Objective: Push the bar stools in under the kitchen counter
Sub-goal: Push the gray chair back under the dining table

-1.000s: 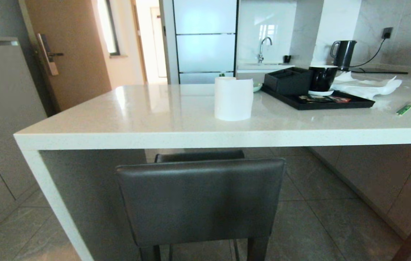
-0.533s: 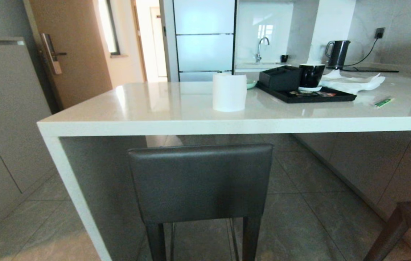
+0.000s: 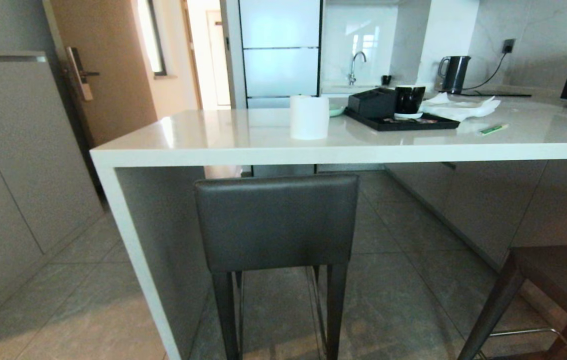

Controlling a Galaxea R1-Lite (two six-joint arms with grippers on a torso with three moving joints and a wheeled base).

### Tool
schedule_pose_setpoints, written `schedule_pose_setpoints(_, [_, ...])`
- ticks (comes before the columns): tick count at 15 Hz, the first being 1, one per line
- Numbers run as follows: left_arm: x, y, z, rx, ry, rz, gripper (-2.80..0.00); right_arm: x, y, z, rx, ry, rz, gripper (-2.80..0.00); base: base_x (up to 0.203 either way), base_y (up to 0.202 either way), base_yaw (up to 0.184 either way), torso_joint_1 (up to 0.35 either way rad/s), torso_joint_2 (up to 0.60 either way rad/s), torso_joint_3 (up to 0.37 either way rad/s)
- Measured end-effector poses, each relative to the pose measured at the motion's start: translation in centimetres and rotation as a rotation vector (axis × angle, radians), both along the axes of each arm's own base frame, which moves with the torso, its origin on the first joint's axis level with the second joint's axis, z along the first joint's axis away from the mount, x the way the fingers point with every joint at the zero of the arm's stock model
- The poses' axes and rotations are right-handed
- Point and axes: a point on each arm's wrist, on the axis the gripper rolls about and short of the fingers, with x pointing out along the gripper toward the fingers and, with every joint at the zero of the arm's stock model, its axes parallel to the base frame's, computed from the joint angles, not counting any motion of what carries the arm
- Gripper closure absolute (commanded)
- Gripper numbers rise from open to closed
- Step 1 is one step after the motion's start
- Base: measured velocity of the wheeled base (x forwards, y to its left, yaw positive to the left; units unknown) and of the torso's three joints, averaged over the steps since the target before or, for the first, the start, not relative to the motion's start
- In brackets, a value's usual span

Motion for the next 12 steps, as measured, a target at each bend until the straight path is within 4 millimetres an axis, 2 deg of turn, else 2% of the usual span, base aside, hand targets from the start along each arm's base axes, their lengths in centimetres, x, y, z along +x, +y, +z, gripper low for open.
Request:
schedule_pose_setpoints(8, [0.0,0.0,0.0,0.0,0.0,-0.001,0.0,0.0,-0.02,0.0,0.004,0.0,-0.009,0.0,-0.196,0.0,0.0,0.003,0.0,0.002])
schedule_pose_setpoints(12, [0.0,0.01,0.02,-0.008,-0.002,0.007,0.0,0.0,-0.03,0.0,0.012,0.0,-0.013,0.0,-0.026,0.0,0.0,0.0,0.0,0.002])
